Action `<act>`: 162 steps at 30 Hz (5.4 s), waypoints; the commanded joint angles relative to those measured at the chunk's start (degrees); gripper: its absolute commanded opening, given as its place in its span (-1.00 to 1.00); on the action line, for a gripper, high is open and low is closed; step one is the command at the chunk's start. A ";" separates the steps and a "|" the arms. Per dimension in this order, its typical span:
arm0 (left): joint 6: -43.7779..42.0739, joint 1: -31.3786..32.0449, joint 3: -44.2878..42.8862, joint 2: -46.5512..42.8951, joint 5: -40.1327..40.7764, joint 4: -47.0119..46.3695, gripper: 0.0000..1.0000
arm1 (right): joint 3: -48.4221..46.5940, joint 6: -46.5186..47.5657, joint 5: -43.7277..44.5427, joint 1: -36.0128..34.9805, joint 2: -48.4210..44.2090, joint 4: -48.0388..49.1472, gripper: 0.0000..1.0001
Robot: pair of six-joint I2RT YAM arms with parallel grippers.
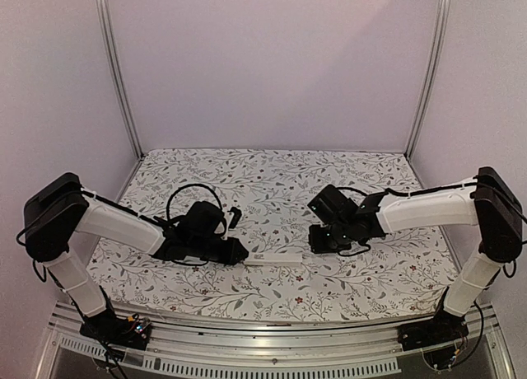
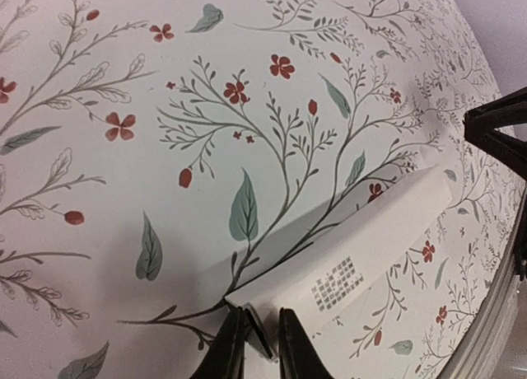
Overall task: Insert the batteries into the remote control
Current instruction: Adjust the battery cover on the remote control without the battery cover.
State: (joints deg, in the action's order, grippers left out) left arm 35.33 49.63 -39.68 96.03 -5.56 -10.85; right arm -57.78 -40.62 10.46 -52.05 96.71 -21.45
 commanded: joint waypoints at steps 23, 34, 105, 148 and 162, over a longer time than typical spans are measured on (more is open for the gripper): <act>-1.40 1.56 -1.49 -5.21 3.88 4.17 -0.50 | -10.03 -1.82 6.25 -4.29 10.67 -14.32 -1.00; 3.68 0.98 1.53 -6.03 1.59 1.12 0.14 | -11.44 -2.43 5.84 -5.52 10.42 -14.41 -1.00; 3.99 -0.13 1.37 -7.54 -0.73 1.61 -0.24 | -6.12 -2.20 -2.22 -4.44 9.69 -5.32 -0.65; 2.44 -11.58 11.47 -20.85 6.64 2.12 -0.09 | -23.15 62.64 -26.48 -4.64 22.56 6.68 0.85; 1.87 -14.18 10.85 -17.31 2.50 0.00 -0.09 | -21.99 64.37 -24.17 -5.93 25.79 8.34 -0.07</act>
State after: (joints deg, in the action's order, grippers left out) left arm 37.85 36.67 -29.06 77.65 -1.58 -9.67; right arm -80.27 23.11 -14.94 -56.99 121.49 -14.79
